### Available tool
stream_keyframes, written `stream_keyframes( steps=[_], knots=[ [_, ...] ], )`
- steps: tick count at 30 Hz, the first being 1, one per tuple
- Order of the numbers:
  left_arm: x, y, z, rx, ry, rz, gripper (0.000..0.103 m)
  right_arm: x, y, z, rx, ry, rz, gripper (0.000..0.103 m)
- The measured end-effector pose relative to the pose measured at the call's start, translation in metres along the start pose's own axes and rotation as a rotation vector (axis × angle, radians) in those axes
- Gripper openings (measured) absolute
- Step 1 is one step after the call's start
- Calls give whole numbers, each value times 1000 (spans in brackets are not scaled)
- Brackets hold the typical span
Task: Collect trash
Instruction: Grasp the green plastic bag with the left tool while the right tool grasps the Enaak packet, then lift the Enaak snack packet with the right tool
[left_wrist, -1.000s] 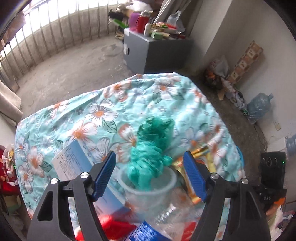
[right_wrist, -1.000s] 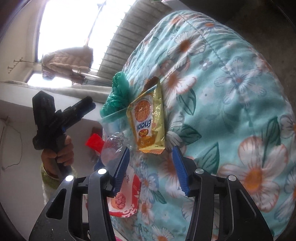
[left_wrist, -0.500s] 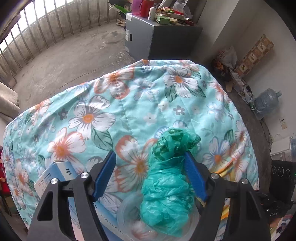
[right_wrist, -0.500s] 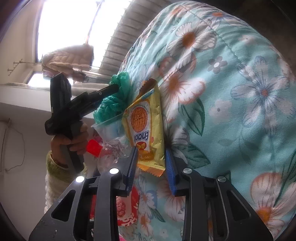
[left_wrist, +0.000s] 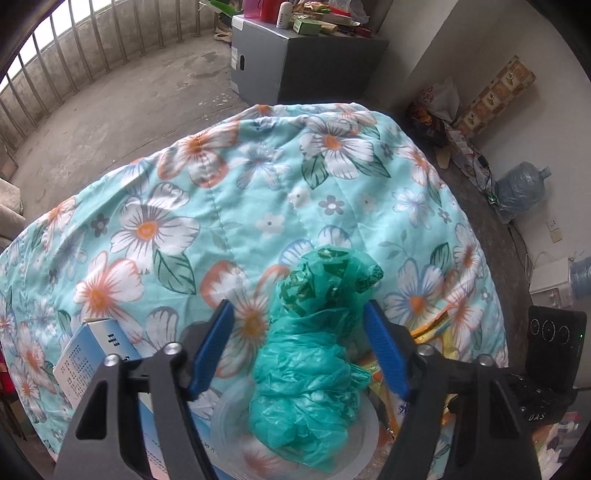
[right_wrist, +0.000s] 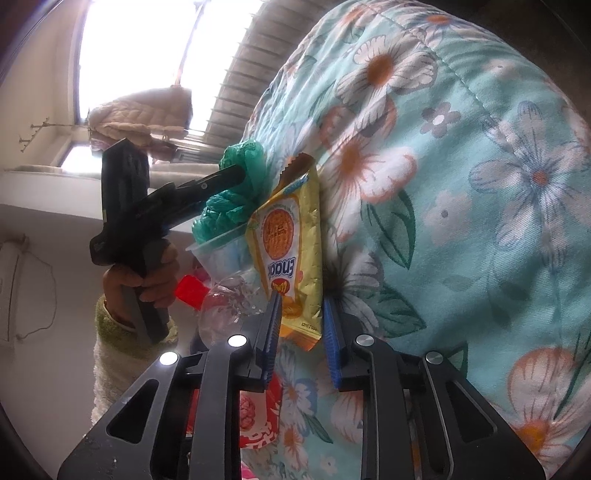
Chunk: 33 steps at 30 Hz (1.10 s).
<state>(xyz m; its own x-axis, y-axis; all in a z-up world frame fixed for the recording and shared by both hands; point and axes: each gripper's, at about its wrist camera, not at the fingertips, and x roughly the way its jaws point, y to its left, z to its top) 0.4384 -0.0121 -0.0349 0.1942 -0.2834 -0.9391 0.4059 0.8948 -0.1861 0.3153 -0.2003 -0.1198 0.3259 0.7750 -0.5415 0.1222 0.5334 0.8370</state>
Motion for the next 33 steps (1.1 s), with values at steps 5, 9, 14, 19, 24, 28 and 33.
stream_keyframes(
  steps=[5,9,14,19,24,28,33],
  knots=[
    [6,0,0,-24,13,-5,56,0,-1,-1,9,0,15,10],
    [3,5,-2,-53,6,-19,44,-5,-2,-1,20,-13,31,6],
    [-7,12,-5,-73,-30,-34,39,-12,-3,-3,23,-24,50,3],
    [-21,20,-6,-104,-80,-38,38,-22,-3,-4,28,-46,71,2],
    [-38,24,-9,-129,-128,-30,38,-32,-5,-6,31,-69,88,2],
    [-51,19,-12,-123,-169,-12,37,-39,-3,-10,27,-86,98,2],
    [-66,7,-17,-107,-204,-5,37,-49,-1,-17,26,-108,105,2]
  ],
)
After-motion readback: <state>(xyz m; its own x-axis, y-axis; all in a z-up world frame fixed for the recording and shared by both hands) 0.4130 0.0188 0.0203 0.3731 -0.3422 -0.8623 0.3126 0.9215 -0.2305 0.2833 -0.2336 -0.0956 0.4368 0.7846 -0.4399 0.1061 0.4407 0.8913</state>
